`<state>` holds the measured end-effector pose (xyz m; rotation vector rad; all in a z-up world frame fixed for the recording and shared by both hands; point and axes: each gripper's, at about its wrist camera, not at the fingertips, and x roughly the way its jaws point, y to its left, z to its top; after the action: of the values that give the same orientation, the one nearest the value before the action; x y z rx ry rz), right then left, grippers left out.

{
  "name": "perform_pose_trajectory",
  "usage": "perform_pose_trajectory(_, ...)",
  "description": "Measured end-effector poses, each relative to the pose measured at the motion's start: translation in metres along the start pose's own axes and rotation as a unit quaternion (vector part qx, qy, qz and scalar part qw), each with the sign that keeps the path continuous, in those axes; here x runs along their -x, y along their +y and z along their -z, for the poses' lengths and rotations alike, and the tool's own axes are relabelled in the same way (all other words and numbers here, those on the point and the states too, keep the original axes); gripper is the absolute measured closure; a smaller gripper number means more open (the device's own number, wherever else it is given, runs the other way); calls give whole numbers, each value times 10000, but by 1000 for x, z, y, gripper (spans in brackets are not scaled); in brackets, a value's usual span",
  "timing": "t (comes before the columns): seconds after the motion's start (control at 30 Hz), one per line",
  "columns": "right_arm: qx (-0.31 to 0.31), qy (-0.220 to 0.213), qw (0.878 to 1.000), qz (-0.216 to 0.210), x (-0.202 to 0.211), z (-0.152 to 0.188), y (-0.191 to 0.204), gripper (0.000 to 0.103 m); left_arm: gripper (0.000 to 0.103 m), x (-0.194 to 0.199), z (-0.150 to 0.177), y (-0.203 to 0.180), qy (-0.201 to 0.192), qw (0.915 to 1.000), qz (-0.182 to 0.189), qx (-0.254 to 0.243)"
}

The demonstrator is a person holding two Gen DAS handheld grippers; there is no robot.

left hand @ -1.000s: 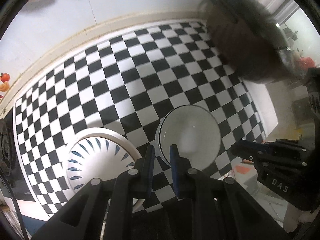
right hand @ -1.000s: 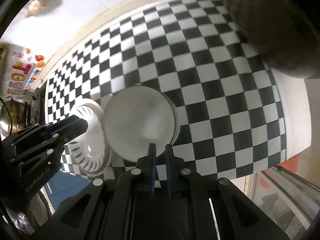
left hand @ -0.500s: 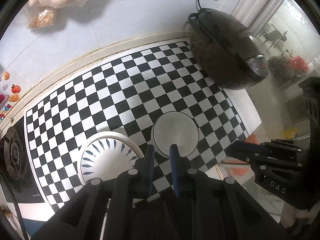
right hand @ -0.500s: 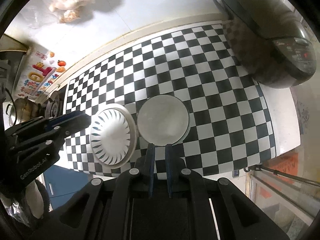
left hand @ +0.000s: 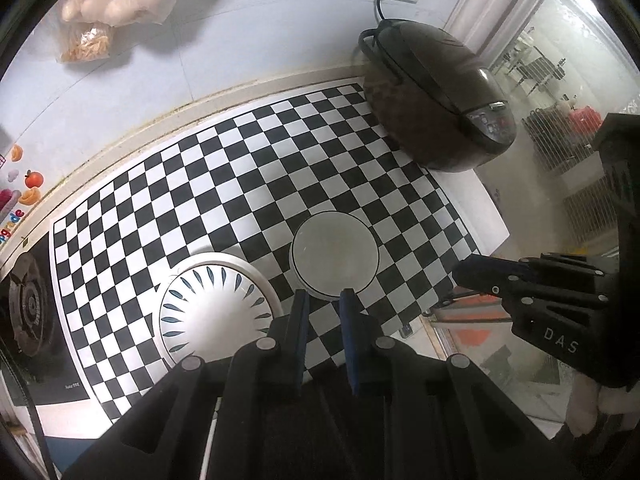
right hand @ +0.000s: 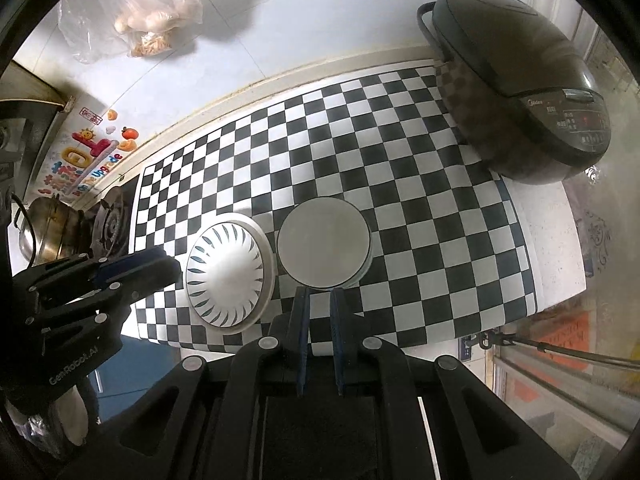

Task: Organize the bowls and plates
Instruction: 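Open both tools off the bowl rim and raise them away, then grip the rim of the nested white bowl stack with both tools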

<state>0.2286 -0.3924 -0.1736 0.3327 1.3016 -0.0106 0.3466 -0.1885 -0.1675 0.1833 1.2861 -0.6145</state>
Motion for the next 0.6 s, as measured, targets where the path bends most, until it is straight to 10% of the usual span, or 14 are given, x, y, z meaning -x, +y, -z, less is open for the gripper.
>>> perform_pose_trajectory(0.13, -11, 63, 10000, 19, -3, 0, -2, 89, 80, -3, -2, 3, -52, 9999, 65, 68)
perform_pose_trajectory(0.4, -157, 240, 9995, -128, -23, -5, -15, 24, 80, -40, -12, 24, 151, 9985, 337, 395)
perform_pose_trajectory(0.6, -508, 398, 9979, -113, -62, -16, -41, 16, 80, -103, -31, 60, 799, 9873, 779, 1127)
